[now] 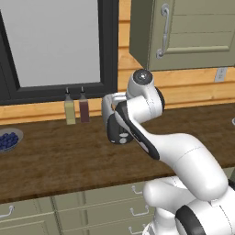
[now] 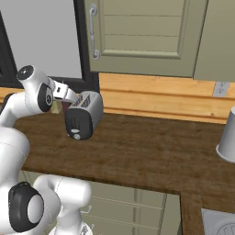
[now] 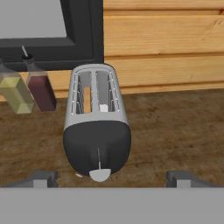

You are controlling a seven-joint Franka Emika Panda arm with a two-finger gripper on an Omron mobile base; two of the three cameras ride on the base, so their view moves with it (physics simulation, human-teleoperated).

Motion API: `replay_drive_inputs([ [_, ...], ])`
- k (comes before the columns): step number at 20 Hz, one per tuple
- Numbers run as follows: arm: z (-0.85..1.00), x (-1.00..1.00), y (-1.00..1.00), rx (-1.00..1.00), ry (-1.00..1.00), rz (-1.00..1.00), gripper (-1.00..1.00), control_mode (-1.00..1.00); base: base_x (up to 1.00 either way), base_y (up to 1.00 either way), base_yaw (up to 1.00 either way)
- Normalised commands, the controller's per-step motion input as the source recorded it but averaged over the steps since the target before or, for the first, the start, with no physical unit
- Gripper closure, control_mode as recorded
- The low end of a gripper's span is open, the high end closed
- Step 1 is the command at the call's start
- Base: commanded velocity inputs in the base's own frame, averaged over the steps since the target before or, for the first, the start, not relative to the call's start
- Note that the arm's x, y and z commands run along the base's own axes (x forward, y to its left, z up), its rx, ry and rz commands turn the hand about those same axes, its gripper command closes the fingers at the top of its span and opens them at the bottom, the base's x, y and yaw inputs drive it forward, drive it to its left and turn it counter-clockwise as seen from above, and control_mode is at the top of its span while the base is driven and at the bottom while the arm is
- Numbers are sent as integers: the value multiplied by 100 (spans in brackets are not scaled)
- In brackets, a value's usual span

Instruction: Start the toaster. Once the lever pops up, take the bread to the plate on the dining counter.

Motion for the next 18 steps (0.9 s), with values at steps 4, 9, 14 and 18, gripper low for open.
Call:
replay_drive_inputs([
  [4, 0, 0, 0, 0, 0, 0, -100, -100, 0, 0, 0],
  [9, 0, 0, 0, 0, 0, 0, -100, -100, 0, 0, 0],
  [14, 0, 0, 0, 0, 0, 0, -100, -100, 0, 0, 0],
  [18, 0, 0, 0, 0, 0, 0, -100, -100, 0, 0, 0],
])
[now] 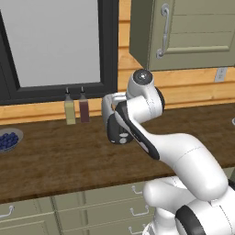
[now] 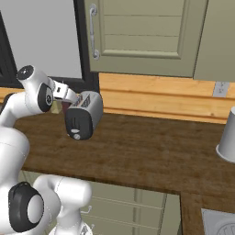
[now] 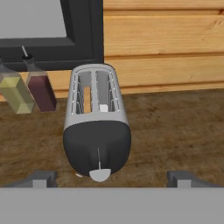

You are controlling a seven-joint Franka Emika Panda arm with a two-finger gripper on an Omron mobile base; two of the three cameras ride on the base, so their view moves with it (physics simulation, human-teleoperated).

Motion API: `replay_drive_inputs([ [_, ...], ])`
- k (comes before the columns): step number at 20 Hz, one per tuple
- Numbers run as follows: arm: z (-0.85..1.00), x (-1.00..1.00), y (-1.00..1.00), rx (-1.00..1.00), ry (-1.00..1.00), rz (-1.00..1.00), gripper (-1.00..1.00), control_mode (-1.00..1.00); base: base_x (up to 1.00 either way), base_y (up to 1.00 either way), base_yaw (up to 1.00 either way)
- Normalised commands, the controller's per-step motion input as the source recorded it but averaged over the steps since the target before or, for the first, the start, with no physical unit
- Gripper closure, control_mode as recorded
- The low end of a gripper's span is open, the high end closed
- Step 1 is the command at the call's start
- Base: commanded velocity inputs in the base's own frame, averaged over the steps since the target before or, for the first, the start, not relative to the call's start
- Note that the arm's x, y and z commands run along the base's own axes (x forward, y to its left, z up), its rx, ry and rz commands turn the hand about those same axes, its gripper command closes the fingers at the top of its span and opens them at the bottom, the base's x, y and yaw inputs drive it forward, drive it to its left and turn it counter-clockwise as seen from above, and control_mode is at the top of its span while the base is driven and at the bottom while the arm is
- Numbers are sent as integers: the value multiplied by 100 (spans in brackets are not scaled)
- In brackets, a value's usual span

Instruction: Start the toaster. Once the lever pops up, take the bread to the plate on the dining counter.

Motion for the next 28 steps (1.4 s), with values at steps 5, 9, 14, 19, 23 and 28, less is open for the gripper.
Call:
replay_drive_inputs([
  [5, 0, 0, 0, 0, 0, 0, -100, -100, 0, 0, 0],
  [9, 0, 0, 0, 0, 0, 0, -100, -100, 0, 0, 0],
  [14, 0, 0, 0, 0, 0, 0, -100, -100, 0, 0, 0],
  [19, 0, 0, 0, 0, 0, 0, -100, -100, 0, 0, 0],
  [23, 0, 0, 0, 0, 0, 0, -100, -100, 0, 0, 0],
  [28, 0, 0, 0, 0, 0, 0, -100, -100, 0, 0, 0],
])
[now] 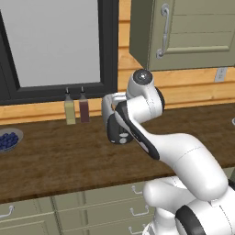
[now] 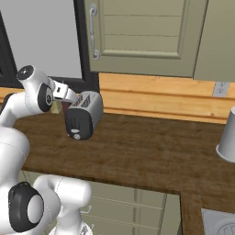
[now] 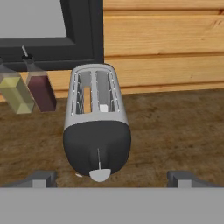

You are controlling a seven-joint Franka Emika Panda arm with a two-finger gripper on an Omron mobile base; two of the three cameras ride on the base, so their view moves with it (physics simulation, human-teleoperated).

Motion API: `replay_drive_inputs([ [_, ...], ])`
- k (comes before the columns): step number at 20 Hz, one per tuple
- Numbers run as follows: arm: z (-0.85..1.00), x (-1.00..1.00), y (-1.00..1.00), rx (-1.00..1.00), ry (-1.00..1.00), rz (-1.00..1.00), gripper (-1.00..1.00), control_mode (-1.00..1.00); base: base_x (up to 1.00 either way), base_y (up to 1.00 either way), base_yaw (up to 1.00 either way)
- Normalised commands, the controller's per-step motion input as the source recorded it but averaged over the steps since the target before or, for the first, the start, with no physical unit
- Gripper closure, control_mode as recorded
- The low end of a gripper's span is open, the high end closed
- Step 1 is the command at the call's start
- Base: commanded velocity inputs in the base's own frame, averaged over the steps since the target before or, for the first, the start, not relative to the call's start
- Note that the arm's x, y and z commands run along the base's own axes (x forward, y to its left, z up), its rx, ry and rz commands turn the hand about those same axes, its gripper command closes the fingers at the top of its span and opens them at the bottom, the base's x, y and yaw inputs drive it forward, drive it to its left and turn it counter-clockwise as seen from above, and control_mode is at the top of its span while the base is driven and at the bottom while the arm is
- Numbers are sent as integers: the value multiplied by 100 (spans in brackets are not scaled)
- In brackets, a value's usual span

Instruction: Start the toaster. Once the lever pops up, take the bread to the plate on the dining counter.

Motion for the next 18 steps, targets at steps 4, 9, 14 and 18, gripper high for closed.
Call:
replay_drive_inputs([
  [4, 0, 0, 0, 0, 0, 0, -100, -100, 0, 0, 0],
  [9, 0, 0, 0, 0, 0, 0, -100, -100, 0, 0, 0],
  [14, 0, 0, 0, 0, 0, 0, -100, -100, 0, 0, 0],
  [18, 0, 0, 0, 0, 0, 0, -100, -100, 0, 0, 0],
])
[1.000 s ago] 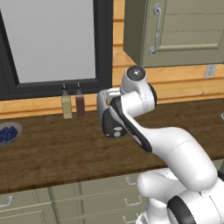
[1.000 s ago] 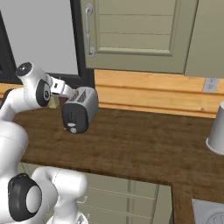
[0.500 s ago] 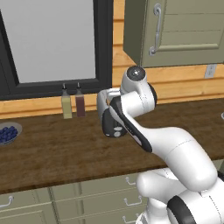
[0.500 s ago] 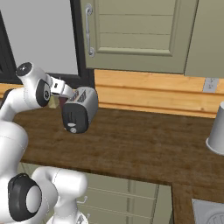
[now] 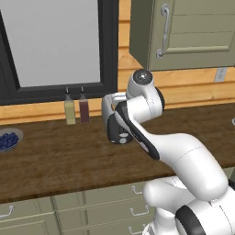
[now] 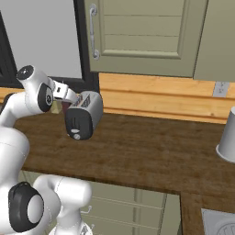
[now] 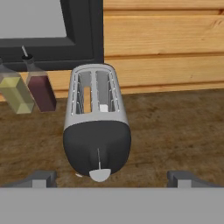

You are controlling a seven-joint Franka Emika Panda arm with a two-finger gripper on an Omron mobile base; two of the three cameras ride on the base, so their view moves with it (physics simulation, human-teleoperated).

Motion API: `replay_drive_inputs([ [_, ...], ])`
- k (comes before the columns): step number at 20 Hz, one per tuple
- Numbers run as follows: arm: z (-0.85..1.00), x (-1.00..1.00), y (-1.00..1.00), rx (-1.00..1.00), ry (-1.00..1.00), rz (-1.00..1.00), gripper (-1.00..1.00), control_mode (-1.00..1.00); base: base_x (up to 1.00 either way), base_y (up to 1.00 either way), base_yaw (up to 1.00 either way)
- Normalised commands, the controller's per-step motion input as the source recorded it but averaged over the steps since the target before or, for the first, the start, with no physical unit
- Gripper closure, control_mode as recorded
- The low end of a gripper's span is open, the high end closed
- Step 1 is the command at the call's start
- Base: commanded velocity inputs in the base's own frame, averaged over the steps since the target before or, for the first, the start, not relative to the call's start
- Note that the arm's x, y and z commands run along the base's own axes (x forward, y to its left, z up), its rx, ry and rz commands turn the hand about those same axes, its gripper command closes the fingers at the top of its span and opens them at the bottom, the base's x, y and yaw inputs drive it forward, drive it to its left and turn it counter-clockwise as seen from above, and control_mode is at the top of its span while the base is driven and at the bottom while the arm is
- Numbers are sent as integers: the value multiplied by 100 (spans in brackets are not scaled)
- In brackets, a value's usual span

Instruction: Start the toaster. Once the lever pops up, take the bread to the plate on the dining counter.

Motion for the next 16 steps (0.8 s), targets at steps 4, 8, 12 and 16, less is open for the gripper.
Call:
replay_drive_inputs([
  [4, 0, 0, 0, 0, 0, 0, -100, -100, 0, 0, 0],
  [8, 0, 0, 0, 0, 0, 0, -100, -100, 0, 0, 0],
  [12, 0, 0, 0, 0, 0, 0, -100, -100, 0, 0, 0],
  [16, 0, 0, 0, 0, 0, 0, -100, -100, 0, 0, 0],
])
